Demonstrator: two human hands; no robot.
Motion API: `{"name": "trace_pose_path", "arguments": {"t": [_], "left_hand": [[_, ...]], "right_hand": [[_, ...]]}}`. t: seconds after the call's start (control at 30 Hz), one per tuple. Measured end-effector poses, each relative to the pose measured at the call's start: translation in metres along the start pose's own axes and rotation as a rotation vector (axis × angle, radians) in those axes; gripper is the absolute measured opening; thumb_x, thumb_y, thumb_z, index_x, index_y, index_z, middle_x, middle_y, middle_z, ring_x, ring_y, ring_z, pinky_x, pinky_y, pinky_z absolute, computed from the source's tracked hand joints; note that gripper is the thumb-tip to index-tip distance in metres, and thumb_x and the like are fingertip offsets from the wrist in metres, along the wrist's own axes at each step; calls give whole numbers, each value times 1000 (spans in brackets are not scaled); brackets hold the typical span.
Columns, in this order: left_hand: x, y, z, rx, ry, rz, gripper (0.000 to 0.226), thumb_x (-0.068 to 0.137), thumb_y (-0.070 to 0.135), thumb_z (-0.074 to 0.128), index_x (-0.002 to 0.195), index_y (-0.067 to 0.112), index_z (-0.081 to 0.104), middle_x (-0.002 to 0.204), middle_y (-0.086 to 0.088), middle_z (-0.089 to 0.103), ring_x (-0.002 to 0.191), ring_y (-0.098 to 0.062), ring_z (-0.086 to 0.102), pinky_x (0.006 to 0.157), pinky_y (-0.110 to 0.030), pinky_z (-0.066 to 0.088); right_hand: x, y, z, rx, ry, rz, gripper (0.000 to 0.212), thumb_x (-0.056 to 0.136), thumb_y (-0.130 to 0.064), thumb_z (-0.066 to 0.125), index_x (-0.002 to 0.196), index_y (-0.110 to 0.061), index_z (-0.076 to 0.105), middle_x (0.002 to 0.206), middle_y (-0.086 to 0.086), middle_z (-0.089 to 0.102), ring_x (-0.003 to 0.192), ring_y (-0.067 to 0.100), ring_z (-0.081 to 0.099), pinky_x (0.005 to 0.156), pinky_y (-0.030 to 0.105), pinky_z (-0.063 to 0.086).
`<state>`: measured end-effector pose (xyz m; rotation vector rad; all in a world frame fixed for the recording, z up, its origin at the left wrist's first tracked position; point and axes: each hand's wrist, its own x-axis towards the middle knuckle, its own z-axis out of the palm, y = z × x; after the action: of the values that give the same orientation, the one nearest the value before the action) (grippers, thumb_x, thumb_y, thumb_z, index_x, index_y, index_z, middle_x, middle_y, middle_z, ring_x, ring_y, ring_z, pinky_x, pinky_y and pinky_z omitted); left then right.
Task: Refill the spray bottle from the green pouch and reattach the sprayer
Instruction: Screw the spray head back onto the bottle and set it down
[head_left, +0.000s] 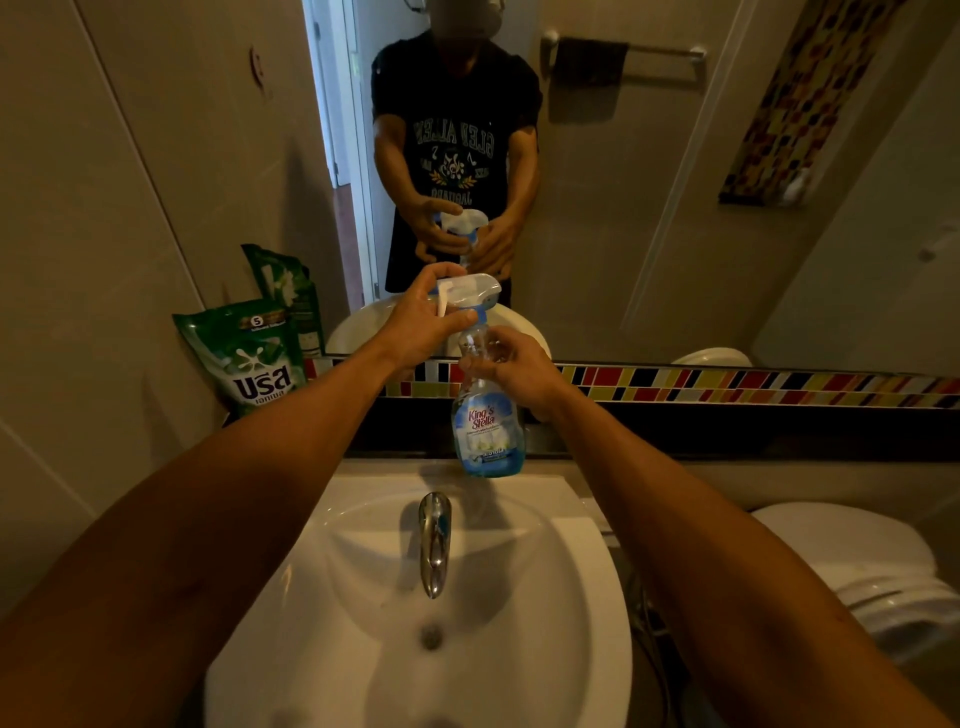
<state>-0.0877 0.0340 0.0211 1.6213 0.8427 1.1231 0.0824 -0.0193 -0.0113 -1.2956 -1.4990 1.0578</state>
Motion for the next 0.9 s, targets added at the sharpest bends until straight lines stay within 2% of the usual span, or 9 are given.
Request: {"name": "trace_pose_path", "arguments": {"t": [0.13, 0.2, 0.27, 0.37, 0.5, 0.57, 0.63, 0.77, 0.9], "left_hand": [[0, 0, 0, -3, -13, -10, 58, 85, 6, 73, 134, 23, 46, 136, -13, 50, 116, -30, 60, 90, -41, 58], [-2, 1, 1, -13, -11, 13, 58, 85, 10, 76, 133, 22, 45, 134, -12, 52, 115, -28, 62, 89, -37, 58], [-3, 1, 1, -14, -10, 35, 58, 84, 9, 76, 131, 23, 45, 133, -11, 52, 113, -28, 62, 84, -33, 59], [-3, 1, 1, 1, -28, 32, 55, 86, 4, 72, 129, 26, 46, 133, -14, 51, 111, -30, 63, 84, -35, 60], [-2, 5, 2, 17, -26, 0, 54, 87, 3, 69, 131, 25, 45, 125, -6, 51, 105, -25, 61, 68, -20, 57], [-3, 6, 4, 8, -17, 13, 57, 86, 8, 73, 133, 20, 43, 129, -11, 50, 107, -25, 60, 75, -26, 59], [-4, 5, 6, 10, -6, 43, 61, 85, 8, 75, 134, 16, 41, 132, -14, 49, 110, -27, 61, 83, -33, 59], [-3, 7, 7, 33, 0, 49, 59, 85, 3, 73, 133, 16, 42, 131, -16, 50, 110, -29, 61, 82, -31, 59], [-3, 11, 5, 15, -35, 3, 57, 86, -1, 69, 132, 23, 44, 133, -13, 52, 112, -28, 62, 80, -28, 59]], "right_hand": [[1, -1, -1, -10, -4, 7, 34, 90, -19, 78, 121, -20, 63, 105, -1, 70, 94, 15, 70, 75, 27, 59], [2, -2, -1, -28, -5, -2, 34, 90, -20, 78, 121, -20, 64, 106, 1, 70, 95, 17, 69, 77, 29, 59], [2, -2, 0, -34, -6, -5, 32, 90, -20, 78, 119, -21, 64, 105, 1, 69, 95, 17, 69, 76, 28, 58], [0, -3, -2, -29, -2, 7, 31, 91, -19, 77, 118, -23, 63, 103, -2, 69, 91, 14, 70, 71, 23, 58], [-2, -3, -3, -28, 4, 13, 30, 91, -16, 76, 118, -19, 64, 101, -3, 69, 86, 11, 70, 68, 20, 58], [-2, -4, -3, -48, 8, 7, 33, 91, -16, 77, 121, -14, 64, 103, 1, 69, 91, 15, 69, 77, 29, 59], [-2, -6, -3, -52, 5, 2, 35, 90, -16, 77, 122, -11, 64, 102, 3, 70, 90, 16, 69, 77, 29, 59], [-2, -6, -2, -45, 23, -1, 35, 90, -14, 78, 122, -11, 65, 99, 1, 70, 85, 11, 69, 74, 26, 58], [-1, -3, -5, -58, 20, 12, 38, 90, -14, 77, 126, -11, 63, 107, 5, 70, 95, 18, 69, 87, 39, 60]]}}
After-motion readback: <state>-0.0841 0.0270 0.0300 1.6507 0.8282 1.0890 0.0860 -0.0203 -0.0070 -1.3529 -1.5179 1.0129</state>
